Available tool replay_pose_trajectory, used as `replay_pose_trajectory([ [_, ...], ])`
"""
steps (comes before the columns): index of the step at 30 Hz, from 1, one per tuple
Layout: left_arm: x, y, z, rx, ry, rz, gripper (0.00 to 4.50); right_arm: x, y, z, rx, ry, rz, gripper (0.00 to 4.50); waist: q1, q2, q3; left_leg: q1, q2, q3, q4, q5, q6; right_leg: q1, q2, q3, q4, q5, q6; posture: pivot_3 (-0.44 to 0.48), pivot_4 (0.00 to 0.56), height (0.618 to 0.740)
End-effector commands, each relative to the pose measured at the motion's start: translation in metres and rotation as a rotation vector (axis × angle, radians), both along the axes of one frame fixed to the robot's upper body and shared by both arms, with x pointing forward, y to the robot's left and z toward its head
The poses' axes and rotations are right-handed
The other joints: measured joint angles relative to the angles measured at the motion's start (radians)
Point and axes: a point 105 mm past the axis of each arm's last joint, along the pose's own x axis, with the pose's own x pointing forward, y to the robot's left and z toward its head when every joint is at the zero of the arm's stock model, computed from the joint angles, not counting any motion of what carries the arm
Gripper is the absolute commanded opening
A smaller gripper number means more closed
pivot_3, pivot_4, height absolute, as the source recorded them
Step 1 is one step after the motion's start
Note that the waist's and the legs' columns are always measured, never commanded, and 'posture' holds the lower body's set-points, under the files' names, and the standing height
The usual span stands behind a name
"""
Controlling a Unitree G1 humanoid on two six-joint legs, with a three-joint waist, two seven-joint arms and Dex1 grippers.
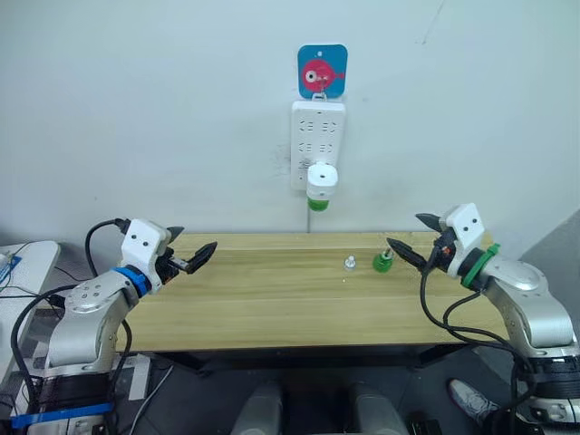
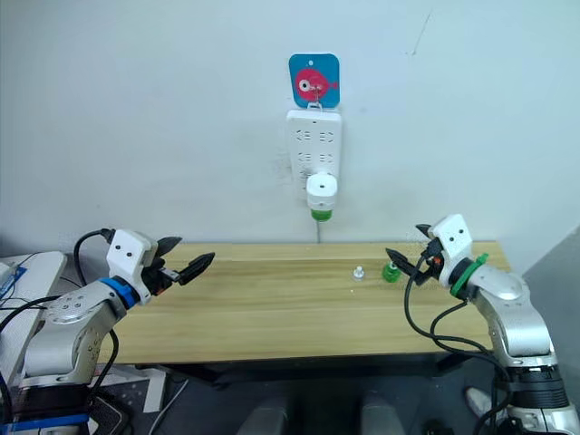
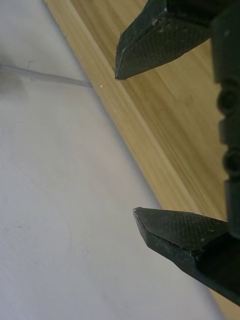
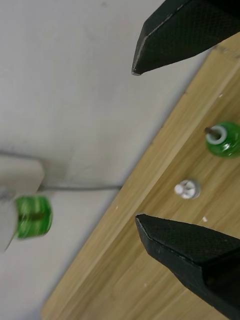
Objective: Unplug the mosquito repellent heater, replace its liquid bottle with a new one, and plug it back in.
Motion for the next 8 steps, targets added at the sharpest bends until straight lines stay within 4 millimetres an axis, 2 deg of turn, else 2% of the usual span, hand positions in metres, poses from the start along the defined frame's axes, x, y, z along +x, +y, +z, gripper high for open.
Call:
replay_pose_trajectory([
  [1, 0.005, -0.01, 0.009, 0.014, -0.059, -0.024, 4.5, 0.008, -0.014, 0.019, -0.024, -0.105, -0.077, 4.46, 0.004, 0.0, 0.0, 0.0, 0.0, 0.0, 0.0, 0.0, 0.0, 0.0, 0.0, 0.0, 0.0, 0.0, 0.0, 0.023, 0.085, 0.74],
  [8, 0.008, -0.023, 0.01, -0.034, -0.091, -0.032, 4.5, 0.019, -0.014, 0.022, -0.041, -0.121, -0.086, 4.46, 0.004, 0.001, -0.001, 0.0, 0.001, 0.0, 0.0, 0.0, 0.0, -0.001, 0.0, 0.0, 0.001, 0.0, 0.0, 0.041, 0.087, 0.74],
])
